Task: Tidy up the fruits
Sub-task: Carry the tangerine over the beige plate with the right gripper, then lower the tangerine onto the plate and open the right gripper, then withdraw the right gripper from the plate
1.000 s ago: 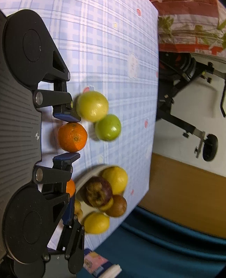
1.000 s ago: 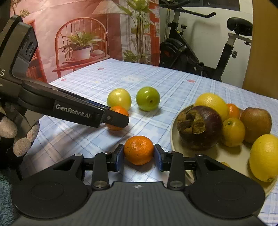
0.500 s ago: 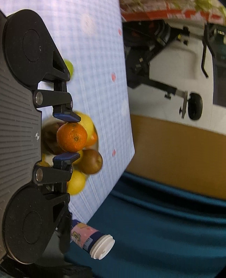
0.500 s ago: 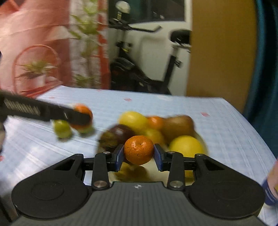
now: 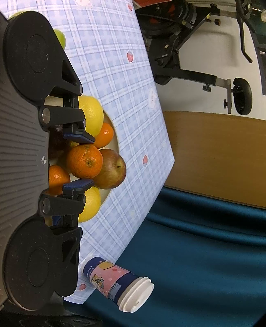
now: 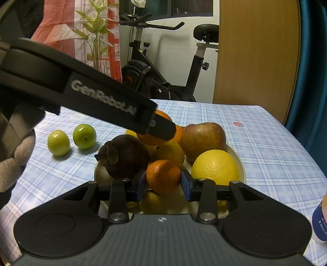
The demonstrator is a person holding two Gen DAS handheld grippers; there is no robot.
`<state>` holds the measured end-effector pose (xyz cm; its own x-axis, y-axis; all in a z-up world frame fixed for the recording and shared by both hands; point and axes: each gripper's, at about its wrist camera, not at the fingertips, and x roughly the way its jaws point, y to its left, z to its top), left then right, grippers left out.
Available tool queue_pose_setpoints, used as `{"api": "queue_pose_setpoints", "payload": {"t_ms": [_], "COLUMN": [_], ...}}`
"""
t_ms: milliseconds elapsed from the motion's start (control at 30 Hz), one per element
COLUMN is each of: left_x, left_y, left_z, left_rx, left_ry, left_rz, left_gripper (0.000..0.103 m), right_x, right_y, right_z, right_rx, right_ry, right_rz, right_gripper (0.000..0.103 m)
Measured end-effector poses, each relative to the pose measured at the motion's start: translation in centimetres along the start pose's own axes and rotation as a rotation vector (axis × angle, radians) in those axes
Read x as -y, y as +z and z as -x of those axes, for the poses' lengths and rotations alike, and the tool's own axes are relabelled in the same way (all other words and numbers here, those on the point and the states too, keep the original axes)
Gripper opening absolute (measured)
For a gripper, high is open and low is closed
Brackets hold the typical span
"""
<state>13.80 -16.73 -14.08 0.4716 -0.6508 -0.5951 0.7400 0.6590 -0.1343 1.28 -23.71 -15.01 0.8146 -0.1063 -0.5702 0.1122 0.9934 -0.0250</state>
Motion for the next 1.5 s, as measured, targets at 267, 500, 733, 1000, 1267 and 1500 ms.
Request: {"api": "queue_pose_setpoints", "payload": {"t_ms": [267,500,733,1000,1267,1500], "left_x": [-0.3,-0.7,-2.5,-7.1,-11.2,-14.1], "left_y": [0.0,0.2,0.2,-1.5,-4.3,-5.4], "left_z": [-0.4,0.7,3.5,8.2,11.8,13.4], "left_rx": [-0.015,0.014,0.058,0.082,0.145,0.171], "left_ry": [0.009,0.020,0.063,0.171,0.281,0.322], "left_rz": [0.006,0.028,0.075,0.175,0.295,0.379], "left_gripper": [0.040,0.049,0.053,0.055,0.057,0.057], "right_x": [0.2,0.0,-0.3,-0.5,-1.8,-3.7], "right_y": [-0.1,0.0,0.3,0.6,0.7,1.5], "right_z": [-0.3,0.0,0.6,1.1,1.4,1.9], "right_rx": [-0.001,0.026,0.065,0.095,0.133,0.181], "right_ry": [0.006,0.005,0.002,-0.003,-0.002,0.036], "right_rz": [-0.006,0.005,0.020,0.023,0.064,0.127], "right_gripper": [0.039,0.040,0.044,0.045,0.067,0.067]}}
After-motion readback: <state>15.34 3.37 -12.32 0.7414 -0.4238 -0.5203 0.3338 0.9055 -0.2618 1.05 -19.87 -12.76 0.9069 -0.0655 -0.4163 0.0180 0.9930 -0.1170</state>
